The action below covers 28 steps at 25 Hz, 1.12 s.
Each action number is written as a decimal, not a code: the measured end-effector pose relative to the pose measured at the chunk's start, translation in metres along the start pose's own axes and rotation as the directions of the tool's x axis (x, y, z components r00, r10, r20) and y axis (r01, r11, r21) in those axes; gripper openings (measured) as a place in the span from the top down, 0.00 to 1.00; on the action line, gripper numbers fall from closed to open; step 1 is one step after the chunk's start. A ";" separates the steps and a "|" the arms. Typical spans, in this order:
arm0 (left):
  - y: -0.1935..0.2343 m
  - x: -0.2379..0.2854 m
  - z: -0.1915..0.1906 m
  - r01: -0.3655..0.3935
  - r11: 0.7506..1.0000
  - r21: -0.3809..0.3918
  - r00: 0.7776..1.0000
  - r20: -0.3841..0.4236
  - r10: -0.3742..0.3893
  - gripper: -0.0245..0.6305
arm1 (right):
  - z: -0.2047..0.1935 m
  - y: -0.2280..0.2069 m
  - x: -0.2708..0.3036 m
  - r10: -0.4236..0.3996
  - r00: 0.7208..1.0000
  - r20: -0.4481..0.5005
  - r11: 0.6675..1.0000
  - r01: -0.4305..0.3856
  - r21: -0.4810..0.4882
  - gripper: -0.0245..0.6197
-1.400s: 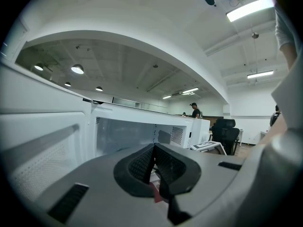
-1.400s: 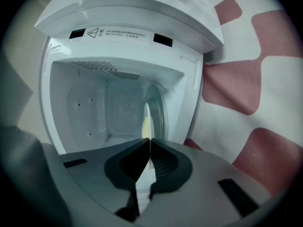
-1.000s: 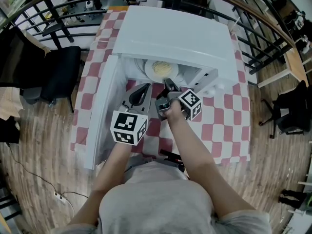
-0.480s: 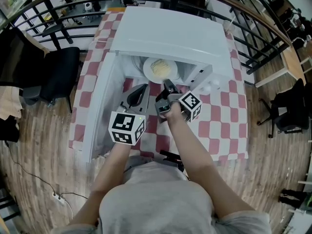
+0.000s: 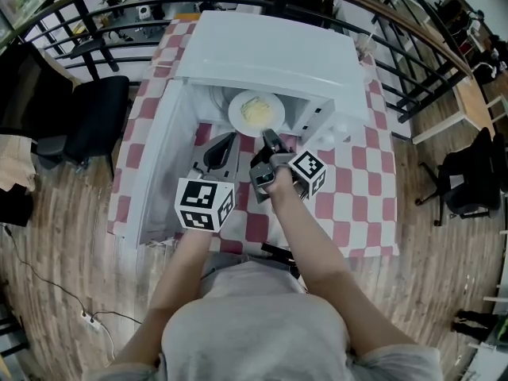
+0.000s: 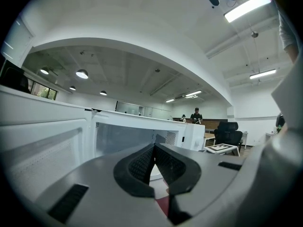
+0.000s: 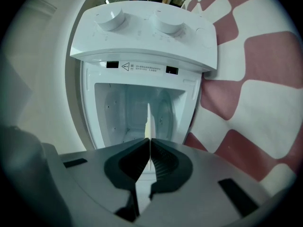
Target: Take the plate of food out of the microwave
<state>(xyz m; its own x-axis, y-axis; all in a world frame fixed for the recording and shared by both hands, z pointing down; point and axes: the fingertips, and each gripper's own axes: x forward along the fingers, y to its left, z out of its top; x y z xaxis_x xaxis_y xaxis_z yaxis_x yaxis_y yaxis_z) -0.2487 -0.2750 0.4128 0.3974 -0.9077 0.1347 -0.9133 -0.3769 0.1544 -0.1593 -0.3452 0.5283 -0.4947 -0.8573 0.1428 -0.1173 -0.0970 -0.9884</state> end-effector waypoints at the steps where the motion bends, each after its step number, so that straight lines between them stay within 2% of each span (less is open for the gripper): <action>1: -0.001 0.000 0.000 -0.004 1.000 0.000 1.000 0.001 0.004 0.96 | 0.000 0.001 -0.002 0.002 1.000 -0.002 1.000 -0.002 0.000 0.91; 28: -0.040 -0.014 0.013 -0.087 0.996 -0.012 0.996 0.009 0.087 0.96 | 0.000 0.052 -0.064 0.075 0.992 -0.098 0.997 -0.075 0.008 0.91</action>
<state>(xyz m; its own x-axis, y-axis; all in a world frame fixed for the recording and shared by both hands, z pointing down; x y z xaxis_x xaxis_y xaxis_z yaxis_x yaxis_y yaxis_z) -0.2186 -0.2495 0.3923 0.3157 -0.9387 0.1383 -0.9432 -0.2944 0.1541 -0.1339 -0.2954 0.4681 -0.5841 -0.8084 0.0727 -0.0734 -0.0366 -0.9966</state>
